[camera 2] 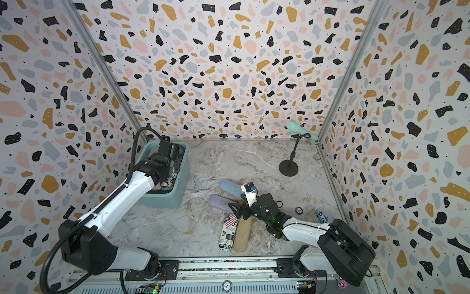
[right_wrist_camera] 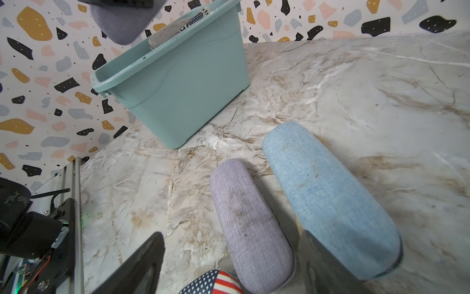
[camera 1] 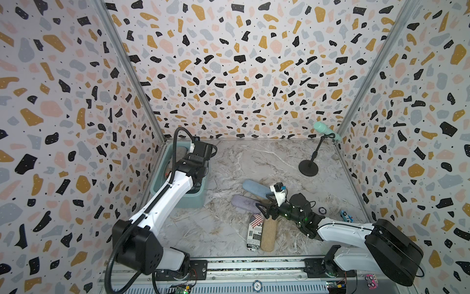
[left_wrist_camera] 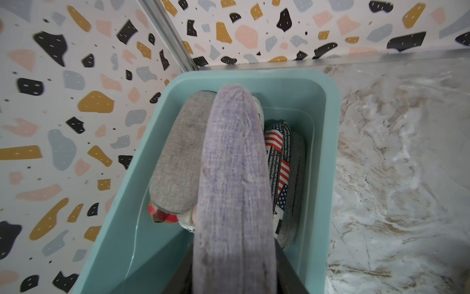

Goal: Put the glasses cases into the storage boxes
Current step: Place the glasses case in the storage box.

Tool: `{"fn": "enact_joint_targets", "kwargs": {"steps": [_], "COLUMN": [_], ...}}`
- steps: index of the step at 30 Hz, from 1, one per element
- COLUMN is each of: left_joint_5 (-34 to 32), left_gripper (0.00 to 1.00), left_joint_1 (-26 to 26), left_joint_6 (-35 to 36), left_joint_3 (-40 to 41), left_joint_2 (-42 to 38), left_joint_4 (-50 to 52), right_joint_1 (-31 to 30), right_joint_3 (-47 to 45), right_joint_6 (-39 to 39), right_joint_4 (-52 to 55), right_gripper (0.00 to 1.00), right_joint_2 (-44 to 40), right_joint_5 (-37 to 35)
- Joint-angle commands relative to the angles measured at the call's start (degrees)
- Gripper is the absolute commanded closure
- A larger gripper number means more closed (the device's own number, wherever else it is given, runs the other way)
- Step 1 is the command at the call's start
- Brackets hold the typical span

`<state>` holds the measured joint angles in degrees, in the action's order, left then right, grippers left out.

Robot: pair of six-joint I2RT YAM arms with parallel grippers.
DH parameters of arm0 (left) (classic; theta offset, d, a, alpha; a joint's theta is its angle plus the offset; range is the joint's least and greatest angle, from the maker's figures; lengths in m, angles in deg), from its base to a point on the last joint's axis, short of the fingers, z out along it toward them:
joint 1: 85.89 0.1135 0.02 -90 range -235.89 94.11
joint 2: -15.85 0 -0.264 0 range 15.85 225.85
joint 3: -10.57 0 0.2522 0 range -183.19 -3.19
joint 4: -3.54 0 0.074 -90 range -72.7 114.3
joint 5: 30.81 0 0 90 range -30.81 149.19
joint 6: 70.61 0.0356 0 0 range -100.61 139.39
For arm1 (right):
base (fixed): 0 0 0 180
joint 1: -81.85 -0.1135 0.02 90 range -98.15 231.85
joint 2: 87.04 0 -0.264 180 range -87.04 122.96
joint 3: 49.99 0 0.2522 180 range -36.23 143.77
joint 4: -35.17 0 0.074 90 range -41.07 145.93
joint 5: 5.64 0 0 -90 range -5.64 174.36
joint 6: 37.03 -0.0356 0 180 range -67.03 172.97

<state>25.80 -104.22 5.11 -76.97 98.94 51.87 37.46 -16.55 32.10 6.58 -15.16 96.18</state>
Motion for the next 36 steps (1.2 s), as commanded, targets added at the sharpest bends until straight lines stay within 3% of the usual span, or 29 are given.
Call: {"fn": "enact_joint_targets", "kwargs": {"steps": [1,8,14,18,25,32,36], "left_joint_5": [4.67,7.32,6.44,6.29,15.37,25.94,21.97], "left_gripper": [0.71,0.67,0.38,0.29,0.27,0.43,0.46], "left_joint_1": [1.68,2.28,2.42,2.42,2.35,0.24,-3.13], "left_joint_6": [2.90,4.40,5.08,5.00,1.30,-2.90,-3.55], "left_joint_3": [-2.57,-6.76,-8.99,-10.36,-5.07,10.88,14.60], "left_joint_2": [2.07,9.68,12.82,11.61,1.40,-9.18,-10.32], "left_joint_4": [-6.91,-6.44,-4.68,-3.31,-2.84,-4.14,-3.59], "right_joint_1": [0.00,0.00,0.00,0.04,-0.07,0.01,-0.03], "right_joint_3": [1.06,1.41,1.41,1.50,1.51,1.67,2.20], "right_joint_6": [0.90,1.00,1.11,1.17,1.00,0.43,0.05], "right_joint_4": [0.34,0.77,0.85,0.86,0.78,0.34,0.09], "right_gripper": [0.16,0.16,0.15,0.15,0.15,0.15,0.15], "right_joint_2": [-1.88,-1.20,-1.08,-0.94,-0.84,-0.01,1.38], "right_joint_5": [-1.19,-1.64,-2.13,-2.01,-2.01,-1.83,-1.01]}}
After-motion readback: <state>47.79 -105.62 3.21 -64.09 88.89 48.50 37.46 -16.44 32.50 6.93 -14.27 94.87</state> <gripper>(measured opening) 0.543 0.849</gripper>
